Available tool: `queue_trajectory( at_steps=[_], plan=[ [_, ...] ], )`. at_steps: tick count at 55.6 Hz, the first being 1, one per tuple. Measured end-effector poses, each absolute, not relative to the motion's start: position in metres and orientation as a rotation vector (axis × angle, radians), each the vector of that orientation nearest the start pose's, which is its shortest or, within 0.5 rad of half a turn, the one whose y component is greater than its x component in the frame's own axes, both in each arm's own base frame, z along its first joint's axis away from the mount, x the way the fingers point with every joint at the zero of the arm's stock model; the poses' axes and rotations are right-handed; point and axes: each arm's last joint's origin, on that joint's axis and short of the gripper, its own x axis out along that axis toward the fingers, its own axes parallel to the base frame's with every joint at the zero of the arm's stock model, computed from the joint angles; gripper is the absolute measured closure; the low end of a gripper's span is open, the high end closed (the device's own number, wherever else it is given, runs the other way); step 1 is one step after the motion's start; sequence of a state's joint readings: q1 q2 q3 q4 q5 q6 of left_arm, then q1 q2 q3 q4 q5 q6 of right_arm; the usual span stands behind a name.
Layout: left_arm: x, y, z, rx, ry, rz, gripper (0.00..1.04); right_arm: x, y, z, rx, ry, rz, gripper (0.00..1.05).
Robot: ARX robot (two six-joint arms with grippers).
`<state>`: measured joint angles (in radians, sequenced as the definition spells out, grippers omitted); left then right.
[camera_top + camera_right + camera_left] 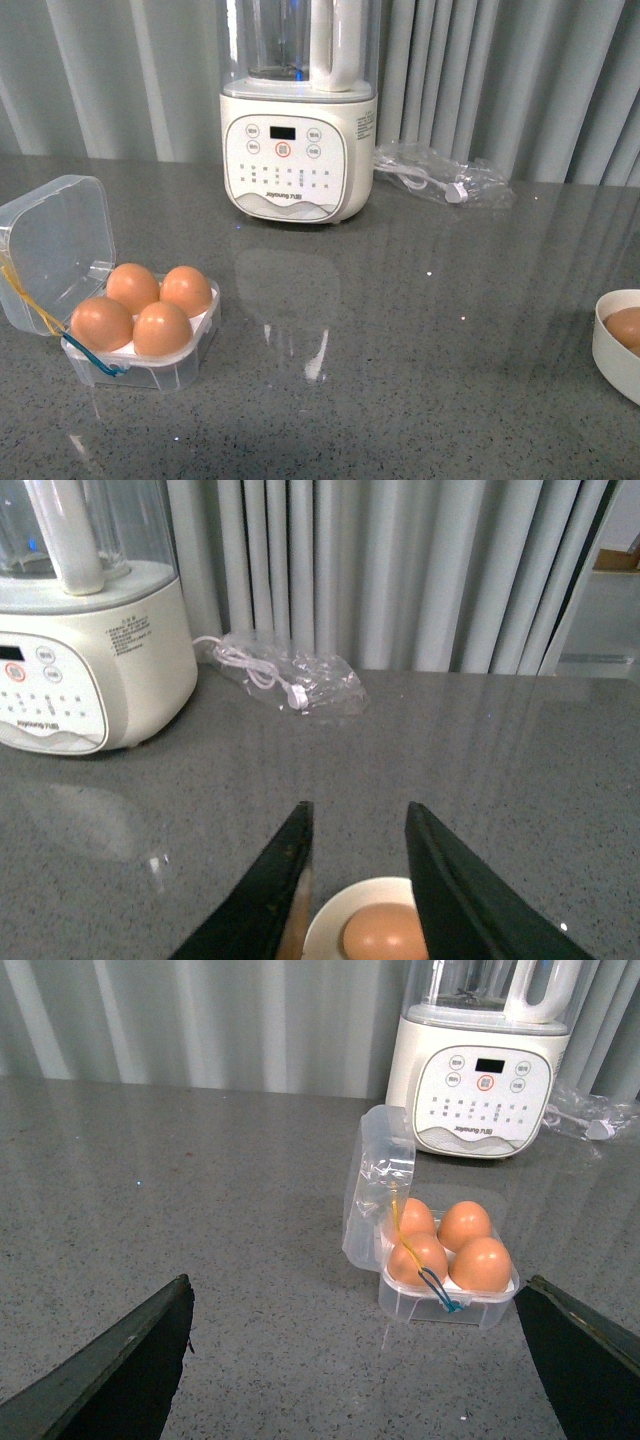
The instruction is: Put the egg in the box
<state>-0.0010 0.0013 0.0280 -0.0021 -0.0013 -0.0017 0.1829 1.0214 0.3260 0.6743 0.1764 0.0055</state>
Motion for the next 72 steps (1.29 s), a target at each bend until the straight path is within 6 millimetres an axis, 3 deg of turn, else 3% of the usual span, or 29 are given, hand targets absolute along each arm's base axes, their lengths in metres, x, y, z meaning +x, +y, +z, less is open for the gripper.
queue_trajectory(
  at_steps=[4, 6, 32, 54, 72],
  plan=[
    [0.096, 0.000, 0.173, -0.002, -0.025, 0.000, 0.07, 0.190, 0.026, 0.209, 0.002, 0.009, 0.010, 0.97],
    [0.096, 0.000, 0.173, -0.002, -0.025, 0.000, 0.07, 0.185, 0.023, 0.205, -0.001, 0.008, 0.006, 1.02],
    [0.096, 0.000, 0.173, -0.002, -0.025, 0.000, 0.07, 0.149, 0.001, 0.181, 0.001, 0.012, -0.002, 1.02],
    [0.096, 0.000, 0.173, -0.002, -0.025, 0.000, 0.07, 0.129, 0.000, 0.166, 0.001, 0.002, 0.000, 1.02],
    [0.096, 0.000, 0.173, -0.002, -0.025, 0.000, 0.07, 0.118, 0.000, 0.168, 0.000, -0.004, 0.001, 1.02]
  ],
)
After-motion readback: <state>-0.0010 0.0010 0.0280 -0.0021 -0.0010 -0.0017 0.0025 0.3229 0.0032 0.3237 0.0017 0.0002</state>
